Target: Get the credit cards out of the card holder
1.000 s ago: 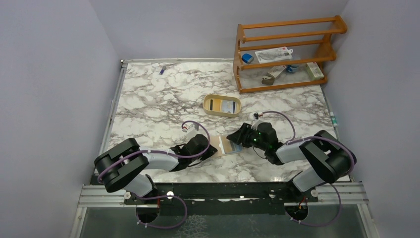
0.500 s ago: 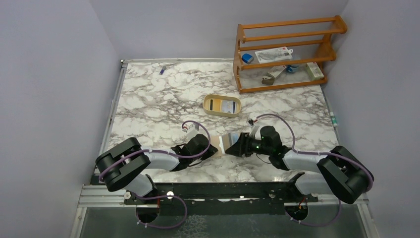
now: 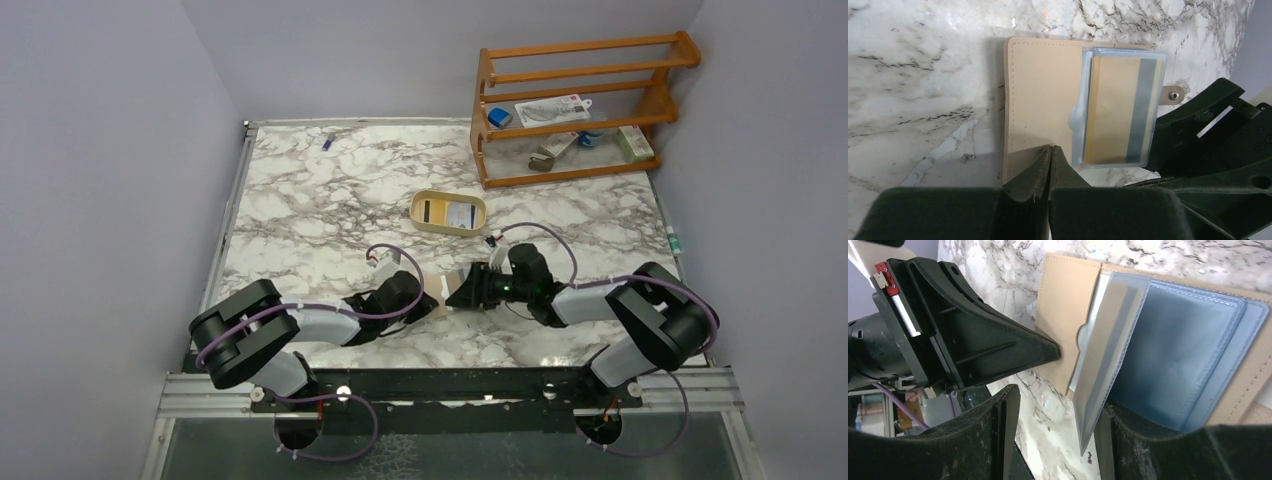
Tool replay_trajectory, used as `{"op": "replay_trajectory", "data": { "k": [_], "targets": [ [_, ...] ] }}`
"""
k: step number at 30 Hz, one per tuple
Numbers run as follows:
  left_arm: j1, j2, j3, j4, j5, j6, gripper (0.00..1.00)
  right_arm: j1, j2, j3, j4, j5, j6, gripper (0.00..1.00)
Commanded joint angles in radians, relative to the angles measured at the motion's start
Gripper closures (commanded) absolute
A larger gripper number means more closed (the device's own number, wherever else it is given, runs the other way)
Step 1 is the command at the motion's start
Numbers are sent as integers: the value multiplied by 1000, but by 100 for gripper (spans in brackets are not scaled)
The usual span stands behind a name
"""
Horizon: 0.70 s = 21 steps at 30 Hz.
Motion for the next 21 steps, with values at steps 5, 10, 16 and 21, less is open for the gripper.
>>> {"op": "replay_trajectory", "data": {
  "k": [5, 10, 16, 21],
  "targets": [
    [-4, -107, -60, -356, -98, 16, 100, 39, 80, 79, 112, -45, 6, 42],
    [-4, -275, -47, -485, -147, 33, 93, 43, 85, 83, 100, -33, -8, 42],
    [6, -482, -50, -539, -169, 77, 37, 44, 117, 75, 128, -44, -2, 42],
    [18, -583, -74, -555, -195, 93, 31, 47, 144, 79, 162, -60, 13, 42]
  ]
}}
